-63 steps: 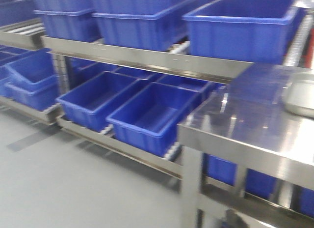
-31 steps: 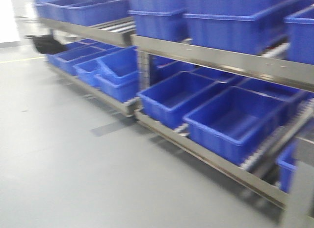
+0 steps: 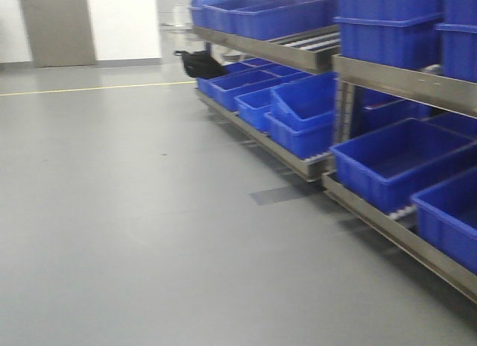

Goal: Sort and place red and blue blocks on shelf
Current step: 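Back the base away from the table and turn, then drive the base along the aisle holding both cubes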

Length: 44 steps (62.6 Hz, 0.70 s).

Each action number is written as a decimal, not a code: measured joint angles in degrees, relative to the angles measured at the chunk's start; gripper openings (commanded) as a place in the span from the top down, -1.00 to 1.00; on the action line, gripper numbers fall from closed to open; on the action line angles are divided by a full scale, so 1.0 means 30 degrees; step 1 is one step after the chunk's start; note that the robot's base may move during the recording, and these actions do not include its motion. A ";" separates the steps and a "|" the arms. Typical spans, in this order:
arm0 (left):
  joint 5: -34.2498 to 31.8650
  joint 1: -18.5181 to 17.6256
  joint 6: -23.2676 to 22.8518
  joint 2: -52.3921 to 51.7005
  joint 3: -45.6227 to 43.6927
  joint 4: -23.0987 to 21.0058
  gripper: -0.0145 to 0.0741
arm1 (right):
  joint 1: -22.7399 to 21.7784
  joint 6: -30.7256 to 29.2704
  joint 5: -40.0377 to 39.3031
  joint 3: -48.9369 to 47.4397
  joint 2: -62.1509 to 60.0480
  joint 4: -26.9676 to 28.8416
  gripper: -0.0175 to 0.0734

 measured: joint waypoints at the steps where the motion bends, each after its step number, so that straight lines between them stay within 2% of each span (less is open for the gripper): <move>1: 0.0000 0.0000 0.0000 0.0000 0.0000 0.0000 0.39 | 0.0000 0.0000 0.0000 0.0000 0.0000 0.0000 0.51; 44: 0.0000 0.0000 0.0000 -0.0005 0.0000 0.0000 0.39 | 0.0000 0.0000 0.0000 0.0000 0.0000 0.0000 0.51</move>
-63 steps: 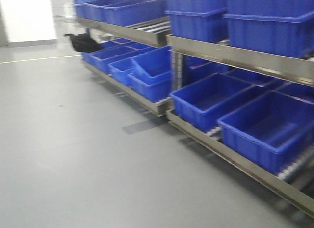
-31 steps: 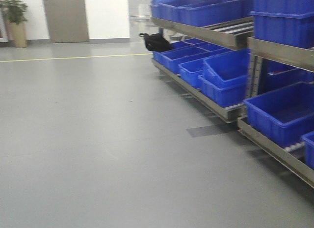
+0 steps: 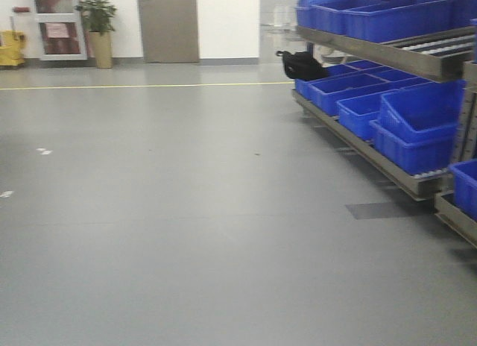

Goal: Sort and place red and blue blocks on shelf
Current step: 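Drive the base along the aisle holding both cubes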

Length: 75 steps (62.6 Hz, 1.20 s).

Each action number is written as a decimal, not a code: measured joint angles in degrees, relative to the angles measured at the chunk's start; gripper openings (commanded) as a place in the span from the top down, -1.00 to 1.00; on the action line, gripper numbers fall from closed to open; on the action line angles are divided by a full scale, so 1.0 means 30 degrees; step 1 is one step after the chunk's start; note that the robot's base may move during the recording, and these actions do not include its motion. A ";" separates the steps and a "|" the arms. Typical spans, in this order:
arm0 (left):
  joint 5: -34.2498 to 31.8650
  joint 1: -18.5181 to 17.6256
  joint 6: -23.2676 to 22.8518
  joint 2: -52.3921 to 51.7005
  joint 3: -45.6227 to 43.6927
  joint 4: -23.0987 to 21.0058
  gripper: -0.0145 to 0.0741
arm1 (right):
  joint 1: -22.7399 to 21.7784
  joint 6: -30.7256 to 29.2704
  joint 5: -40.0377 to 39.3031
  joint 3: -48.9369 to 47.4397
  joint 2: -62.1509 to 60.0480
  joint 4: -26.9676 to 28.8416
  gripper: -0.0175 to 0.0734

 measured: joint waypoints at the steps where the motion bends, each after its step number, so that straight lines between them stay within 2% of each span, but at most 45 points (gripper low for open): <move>1: 0.0000 0.0000 0.0000 0.0000 0.0000 0.0000 0.39 | 0.0000 0.0000 0.0000 0.0000 0.0000 0.0000 0.51; 75: -0.0032 0.0000 0.0000 -0.0030 0.0000 0.0000 0.39 | 0.0000 0.0000 0.0000 0.0000 0.0000 0.0000 0.51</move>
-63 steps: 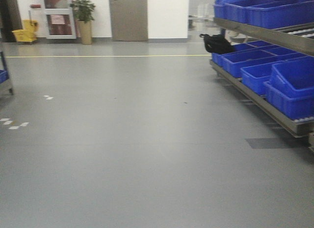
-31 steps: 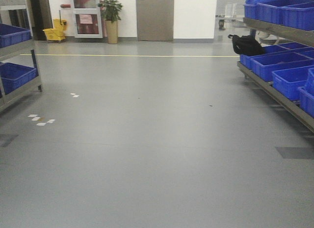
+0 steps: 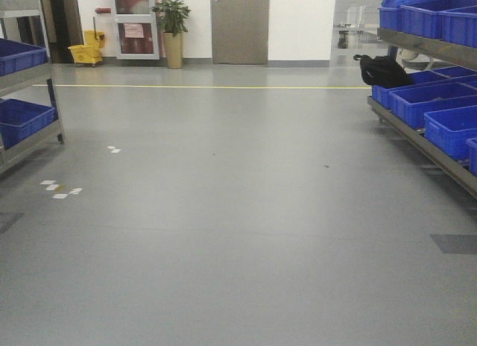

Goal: Sort and place red and blue blocks on shelf
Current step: 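Drive the base along the aisle holding both cubes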

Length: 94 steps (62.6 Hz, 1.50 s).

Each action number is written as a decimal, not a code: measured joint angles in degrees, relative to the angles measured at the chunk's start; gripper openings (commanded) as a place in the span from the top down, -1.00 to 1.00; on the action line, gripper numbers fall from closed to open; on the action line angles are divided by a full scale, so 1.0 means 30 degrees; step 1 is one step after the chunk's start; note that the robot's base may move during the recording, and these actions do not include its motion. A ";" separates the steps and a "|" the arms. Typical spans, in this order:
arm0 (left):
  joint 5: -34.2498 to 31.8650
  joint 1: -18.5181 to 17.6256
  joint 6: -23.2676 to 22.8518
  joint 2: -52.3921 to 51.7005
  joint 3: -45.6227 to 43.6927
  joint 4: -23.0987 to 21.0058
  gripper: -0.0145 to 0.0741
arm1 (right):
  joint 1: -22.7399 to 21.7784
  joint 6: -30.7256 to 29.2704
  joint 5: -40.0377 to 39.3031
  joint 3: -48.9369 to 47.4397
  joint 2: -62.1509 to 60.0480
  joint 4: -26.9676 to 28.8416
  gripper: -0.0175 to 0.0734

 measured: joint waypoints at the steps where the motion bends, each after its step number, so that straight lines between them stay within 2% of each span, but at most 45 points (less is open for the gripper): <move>1: 0.0000 0.0000 0.0000 0.0000 0.0000 0.0000 0.39 | 0.0000 0.0000 0.0000 0.0000 0.0000 0.0000 0.51; 94: 0.0000 0.0000 0.0000 0.0000 0.0006 0.0000 0.39 | 0.0000 0.0000 0.0000 0.0000 0.0000 0.0000 0.51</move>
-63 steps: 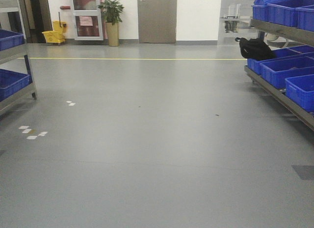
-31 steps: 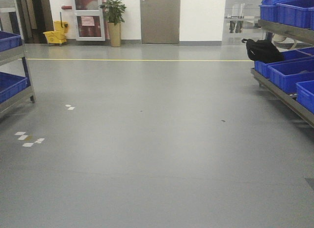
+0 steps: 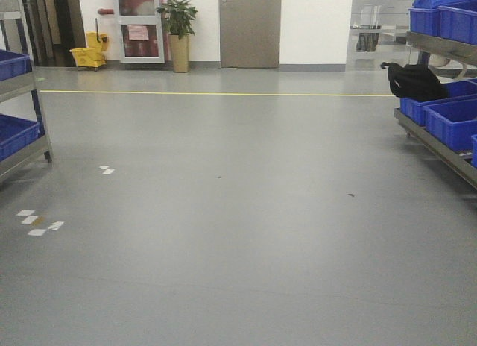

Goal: Sort and place red and blue blocks on shelf
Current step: 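Drive the base along the aisle holding both cubes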

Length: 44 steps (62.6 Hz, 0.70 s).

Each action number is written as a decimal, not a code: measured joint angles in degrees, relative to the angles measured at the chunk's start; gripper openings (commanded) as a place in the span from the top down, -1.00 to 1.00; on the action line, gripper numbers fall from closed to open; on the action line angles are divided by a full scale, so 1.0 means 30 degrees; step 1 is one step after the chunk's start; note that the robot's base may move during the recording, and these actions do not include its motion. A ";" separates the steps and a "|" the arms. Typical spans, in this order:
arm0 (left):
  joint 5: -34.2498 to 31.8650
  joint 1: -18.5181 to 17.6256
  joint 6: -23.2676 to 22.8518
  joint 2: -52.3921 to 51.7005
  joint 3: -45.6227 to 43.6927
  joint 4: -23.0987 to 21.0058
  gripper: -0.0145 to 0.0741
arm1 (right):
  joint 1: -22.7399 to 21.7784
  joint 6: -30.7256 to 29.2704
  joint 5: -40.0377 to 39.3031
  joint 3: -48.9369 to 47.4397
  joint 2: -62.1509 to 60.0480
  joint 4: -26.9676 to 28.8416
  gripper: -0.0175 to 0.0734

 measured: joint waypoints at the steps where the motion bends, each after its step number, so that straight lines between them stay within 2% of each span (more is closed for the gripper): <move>1: 0.0000 0.0000 0.0000 0.0000 0.0000 0.0000 0.39 | 0.0000 0.0000 0.0000 0.0000 0.0000 0.0000 0.51; 44: 0.0000 0.0000 0.0000 0.0000 0.0000 0.0000 0.39 | 0.0000 0.0000 0.0000 0.0000 0.0000 0.0000 0.51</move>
